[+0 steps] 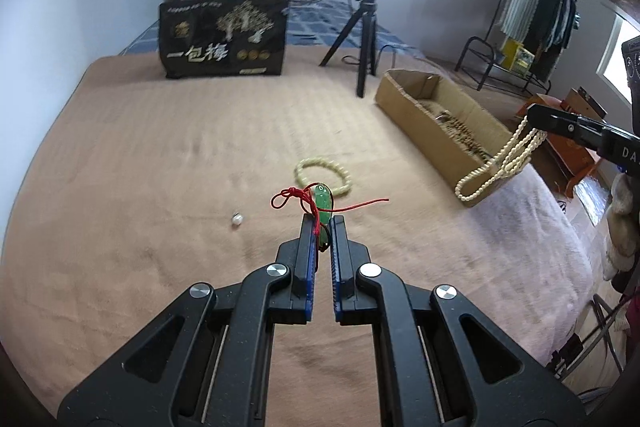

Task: Organize jewelry
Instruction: 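Grasp the pearl necklace with the right tool while the left holds the charm, then carry the charm and pearl necklace into the box and release both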

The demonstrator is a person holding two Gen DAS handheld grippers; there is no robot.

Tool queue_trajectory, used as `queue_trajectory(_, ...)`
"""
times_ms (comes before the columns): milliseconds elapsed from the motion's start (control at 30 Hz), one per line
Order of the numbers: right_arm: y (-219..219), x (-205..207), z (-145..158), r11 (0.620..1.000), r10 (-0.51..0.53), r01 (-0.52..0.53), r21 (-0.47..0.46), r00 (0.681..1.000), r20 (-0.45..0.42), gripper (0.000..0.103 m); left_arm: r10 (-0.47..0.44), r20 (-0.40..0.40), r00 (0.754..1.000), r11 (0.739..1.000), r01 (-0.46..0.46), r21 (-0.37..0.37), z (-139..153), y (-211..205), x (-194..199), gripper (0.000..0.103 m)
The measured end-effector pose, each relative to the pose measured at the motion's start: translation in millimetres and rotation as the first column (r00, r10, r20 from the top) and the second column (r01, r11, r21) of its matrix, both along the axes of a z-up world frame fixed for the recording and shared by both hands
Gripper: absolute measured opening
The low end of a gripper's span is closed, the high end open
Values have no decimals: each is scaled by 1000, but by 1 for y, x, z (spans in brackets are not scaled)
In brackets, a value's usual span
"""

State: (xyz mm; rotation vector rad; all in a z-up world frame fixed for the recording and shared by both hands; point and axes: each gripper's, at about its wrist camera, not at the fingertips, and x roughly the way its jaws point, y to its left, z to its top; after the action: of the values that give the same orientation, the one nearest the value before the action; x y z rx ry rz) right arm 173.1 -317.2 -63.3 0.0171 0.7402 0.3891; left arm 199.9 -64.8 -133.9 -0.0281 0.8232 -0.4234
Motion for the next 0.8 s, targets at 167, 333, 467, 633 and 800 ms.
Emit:
queue_trajectory(167,-28,-6,13,999,-48,48,1,999,22,5,-33,14,999,999,33,-14,11,-19,6,5)
queue_trajectory(333,-59,-6,22,994,-106,106,13,994,41,5,-71,26,997,997,72,-28,21,-42,14,5)
queue_trajectory(467,-80,-5,27,989,-145,144,23,988,57,5,-107,37,994,994,108,-35,28,-64,20,5)
queue_trajectory(633,-100,2,24,983,-184,183,30,981,62,5,-154,42,987,987,156,-34,33,-96,29,5)
queue_trajectory(800,-114,11,16,977,-212,211,19,976,52,5,-204,43,978,979,205,-16,34,-126,36,5)
